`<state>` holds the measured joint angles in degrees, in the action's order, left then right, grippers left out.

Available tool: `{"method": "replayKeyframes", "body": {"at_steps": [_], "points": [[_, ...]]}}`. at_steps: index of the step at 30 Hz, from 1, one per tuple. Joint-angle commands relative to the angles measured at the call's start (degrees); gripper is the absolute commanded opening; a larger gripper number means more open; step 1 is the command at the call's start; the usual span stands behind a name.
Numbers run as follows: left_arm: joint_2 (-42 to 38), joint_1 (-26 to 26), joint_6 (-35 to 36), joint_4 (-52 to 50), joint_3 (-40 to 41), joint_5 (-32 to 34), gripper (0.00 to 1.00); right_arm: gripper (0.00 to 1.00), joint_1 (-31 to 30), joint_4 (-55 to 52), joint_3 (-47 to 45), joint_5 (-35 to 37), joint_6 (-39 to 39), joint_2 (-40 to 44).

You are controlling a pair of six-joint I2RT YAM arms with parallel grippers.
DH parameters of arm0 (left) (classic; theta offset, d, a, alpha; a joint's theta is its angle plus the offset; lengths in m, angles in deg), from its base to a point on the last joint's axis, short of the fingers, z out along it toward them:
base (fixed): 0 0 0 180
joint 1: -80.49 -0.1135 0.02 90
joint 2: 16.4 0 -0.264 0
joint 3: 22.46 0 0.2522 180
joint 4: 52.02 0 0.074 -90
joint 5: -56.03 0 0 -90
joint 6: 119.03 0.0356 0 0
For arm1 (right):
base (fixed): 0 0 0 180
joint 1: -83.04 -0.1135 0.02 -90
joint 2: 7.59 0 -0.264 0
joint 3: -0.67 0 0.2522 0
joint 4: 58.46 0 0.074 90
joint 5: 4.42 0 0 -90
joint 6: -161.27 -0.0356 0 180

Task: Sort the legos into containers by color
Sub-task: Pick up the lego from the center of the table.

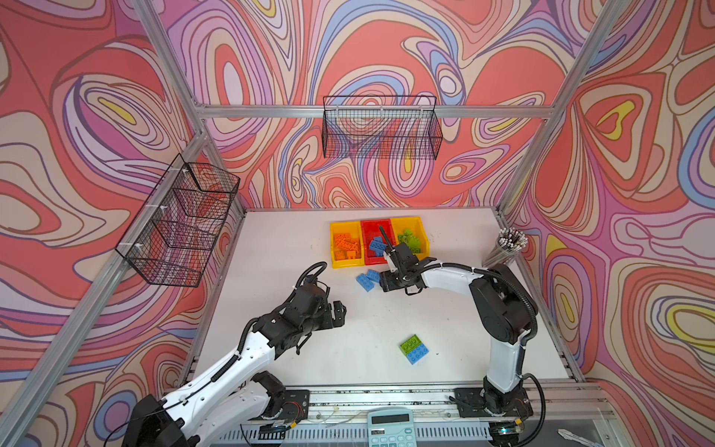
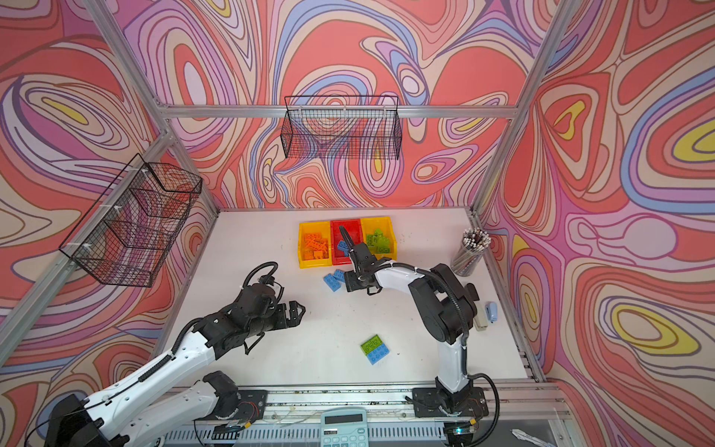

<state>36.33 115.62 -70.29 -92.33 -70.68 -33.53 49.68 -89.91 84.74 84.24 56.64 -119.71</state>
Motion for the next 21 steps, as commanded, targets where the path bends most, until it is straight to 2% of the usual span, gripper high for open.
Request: {"method": "replayKeyframes", "body": {"at_steps": [1, 19, 21], "points": [[-0.61, -0.41, -1.04, -2.10, 0.62, 1.35, 1.00, 0.73, -0.38, 1.55, 1.02, 0.33, 2.30, -1.82], [-2.01, -0.42, -0.84, -3.50, 0.70, 2.52, 1.00, 0.73, -3.02, 1.52, 8.08, -2.86, 6.54, -5.81], [-2.35, -0.42, -0.89, -3.76, 0.71, 2.80, 1.00, 0.70, -3.11, 1.11, 8.21, -2.96, 6.63, -5.91]]}}
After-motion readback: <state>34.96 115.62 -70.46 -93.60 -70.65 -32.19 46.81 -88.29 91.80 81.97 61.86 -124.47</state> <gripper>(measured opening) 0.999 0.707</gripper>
